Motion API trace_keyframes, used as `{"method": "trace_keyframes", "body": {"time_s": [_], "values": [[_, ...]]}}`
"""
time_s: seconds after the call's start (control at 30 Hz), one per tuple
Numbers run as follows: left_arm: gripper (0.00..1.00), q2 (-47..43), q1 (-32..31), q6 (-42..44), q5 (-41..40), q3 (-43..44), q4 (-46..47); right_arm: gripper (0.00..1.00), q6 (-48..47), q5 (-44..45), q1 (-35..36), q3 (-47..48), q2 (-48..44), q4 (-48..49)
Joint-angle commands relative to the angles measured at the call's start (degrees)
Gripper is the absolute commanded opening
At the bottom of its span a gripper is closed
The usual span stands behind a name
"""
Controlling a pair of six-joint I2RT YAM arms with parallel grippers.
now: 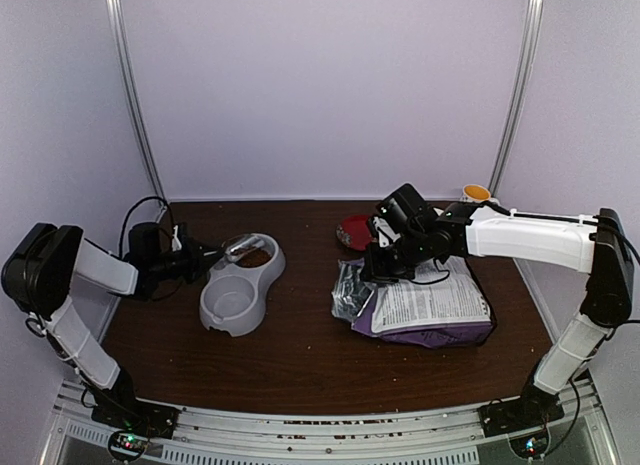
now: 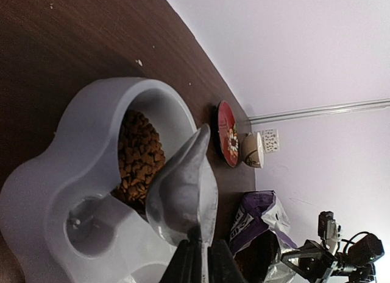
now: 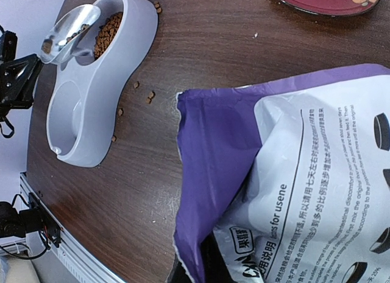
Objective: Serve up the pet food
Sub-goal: Move the pet food bowl to the center of the board, then place the pet food in the pet food bowl.
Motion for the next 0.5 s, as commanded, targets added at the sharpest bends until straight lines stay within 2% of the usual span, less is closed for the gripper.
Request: {"method": "trace_keyframes", "body": {"time_s": [0.0,0.27,0.47], "values": [[0.00,-6.7,-0.3,-0.1,1.2,-2.1,3.7,0.00,0.4,1.4,-1.1,-1.3,-1.8,-1.7],[0.00,-18.8,-0.3,4.5,0.7,-4.7,-7.6,0.00,0.8,1.1,-1.0,-3.0,-2.8,-0.5],[0.00,-25.8,-0.2,5.1,0.3,-8.6,-11.6,0.00,1.0,1.1,-0.9,-4.1,-3.6,0.1]]}}
